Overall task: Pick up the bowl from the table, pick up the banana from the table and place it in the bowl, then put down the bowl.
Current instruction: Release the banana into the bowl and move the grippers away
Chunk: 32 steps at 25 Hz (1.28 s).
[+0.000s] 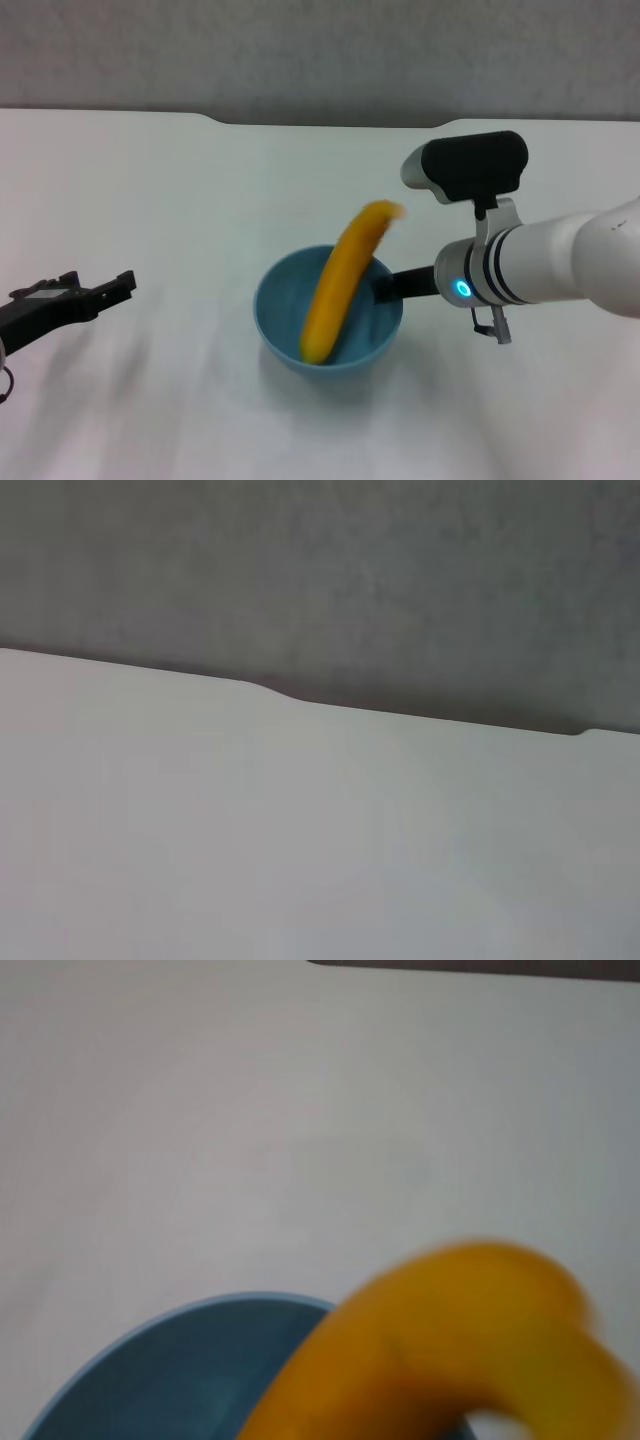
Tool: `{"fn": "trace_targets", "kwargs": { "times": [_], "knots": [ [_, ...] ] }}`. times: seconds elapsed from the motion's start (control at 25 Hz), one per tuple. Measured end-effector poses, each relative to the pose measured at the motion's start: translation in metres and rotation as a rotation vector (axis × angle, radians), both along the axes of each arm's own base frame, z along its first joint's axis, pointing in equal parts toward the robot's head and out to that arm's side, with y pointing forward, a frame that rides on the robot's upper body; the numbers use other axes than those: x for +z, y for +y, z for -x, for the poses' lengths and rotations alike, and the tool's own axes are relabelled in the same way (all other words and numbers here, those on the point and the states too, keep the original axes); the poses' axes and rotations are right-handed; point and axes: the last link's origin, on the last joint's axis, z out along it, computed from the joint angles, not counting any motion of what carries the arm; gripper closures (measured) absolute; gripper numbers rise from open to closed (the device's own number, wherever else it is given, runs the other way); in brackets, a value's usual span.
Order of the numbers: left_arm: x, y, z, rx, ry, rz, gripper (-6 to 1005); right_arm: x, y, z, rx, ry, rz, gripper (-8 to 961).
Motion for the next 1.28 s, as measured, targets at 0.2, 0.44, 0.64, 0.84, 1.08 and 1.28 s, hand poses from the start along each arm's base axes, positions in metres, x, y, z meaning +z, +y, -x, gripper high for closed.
{"fn": "trace_targets", "kwargs": {
  "times": [0.2,0.44,0.64,0.84,1.08,1.28],
  "knots": [
    [0.003,-0.001,0.006,0.017,0.028,-0.016,84,-0.004,-0.005,-0.011,-0.014,-0.009,0.004,917],
    [0.010,0.000,0.006,0.011,0.069,-0.047,84,-0.006,-0.008,-0.016,-0.019,-0.010,0.003,918],
    [0.011,-0.003,0.011,0.028,0.081,-0.058,84,-0.006,-0.011,-0.022,-0.029,-0.006,-0.005,918],
    [0.011,-0.003,0.011,0.030,0.079,-0.061,84,-0.006,-0.011,-0.025,-0.020,-0.013,-0.012,917],
    [0.009,-0.004,0.011,0.034,0.075,-0.057,83,-0.008,-0.015,-0.025,0.054,-0.033,-0.023,864],
    [0.009,-0.004,0.011,0.032,0.073,-0.059,83,-0.005,-0.024,-0.014,0.146,-0.026,-0.040,693]
  ]
}}
